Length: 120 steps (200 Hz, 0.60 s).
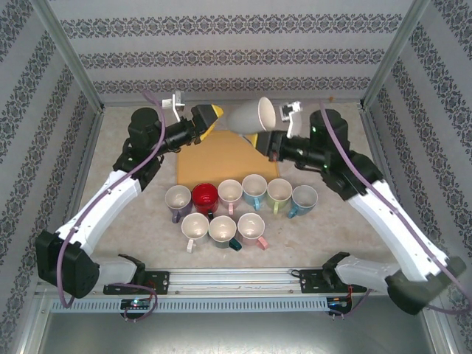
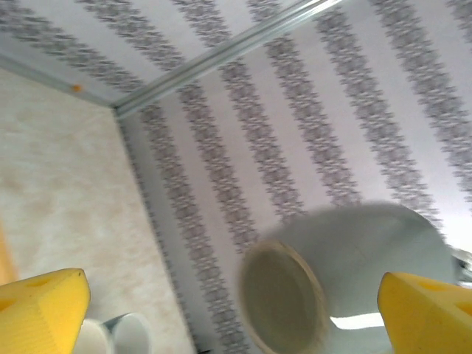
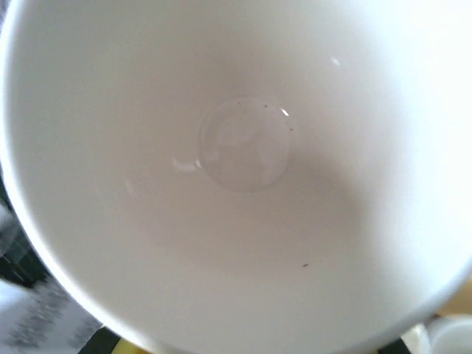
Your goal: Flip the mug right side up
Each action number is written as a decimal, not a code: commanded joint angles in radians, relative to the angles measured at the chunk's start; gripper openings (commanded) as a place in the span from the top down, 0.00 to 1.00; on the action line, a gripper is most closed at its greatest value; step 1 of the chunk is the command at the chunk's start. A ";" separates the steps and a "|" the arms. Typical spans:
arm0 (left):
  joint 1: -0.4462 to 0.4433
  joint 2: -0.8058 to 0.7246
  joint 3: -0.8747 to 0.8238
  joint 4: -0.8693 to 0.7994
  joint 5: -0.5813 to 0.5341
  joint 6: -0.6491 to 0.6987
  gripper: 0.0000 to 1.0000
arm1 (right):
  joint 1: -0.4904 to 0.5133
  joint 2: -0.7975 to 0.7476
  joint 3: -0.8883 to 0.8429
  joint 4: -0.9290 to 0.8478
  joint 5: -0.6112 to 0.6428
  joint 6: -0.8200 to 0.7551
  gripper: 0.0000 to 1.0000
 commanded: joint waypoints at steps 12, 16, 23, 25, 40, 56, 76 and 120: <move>0.005 -0.048 0.052 -0.363 -0.078 0.252 0.00 | 0.121 -0.129 0.053 -0.462 0.226 -0.261 0.96; 0.004 -0.050 0.050 -0.368 -0.080 0.256 0.00 | 0.143 -0.140 0.052 -0.495 0.252 -0.261 0.97; 0.004 -0.049 0.049 -0.377 -0.087 0.261 0.00 | 0.177 -0.160 0.047 -0.551 0.292 -0.253 0.97; 0.004 -0.049 0.048 -0.380 -0.089 0.262 0.00 | 0.186 -0.166 0.046 -0.565 0.300 -0.248 0.97; 0.004 -0.046 0.048 -0.389 -0.100 0.267 0.00 | 0.229 -0.204 0.030 -0.649 0.349 -0.202 0.98; 0.005 -0.036 0.054 -0.392 -0.103 0.273 0.00 | 0.257 -0.246 -0.001 -0.705 0.383 -0.155 0.98; 0.004 -0.027 0.063 -0.395 -0.109 0.281 0.00 | 0.285 -0.270 -0.064 -0.762 0.372 -0.120 0.98; 0.004 -0.035 0.032 -0.372 -0.109 0.277 0.00 | 0.346 -0.295 -0.195 -0.821 0.389 -0.055 0.99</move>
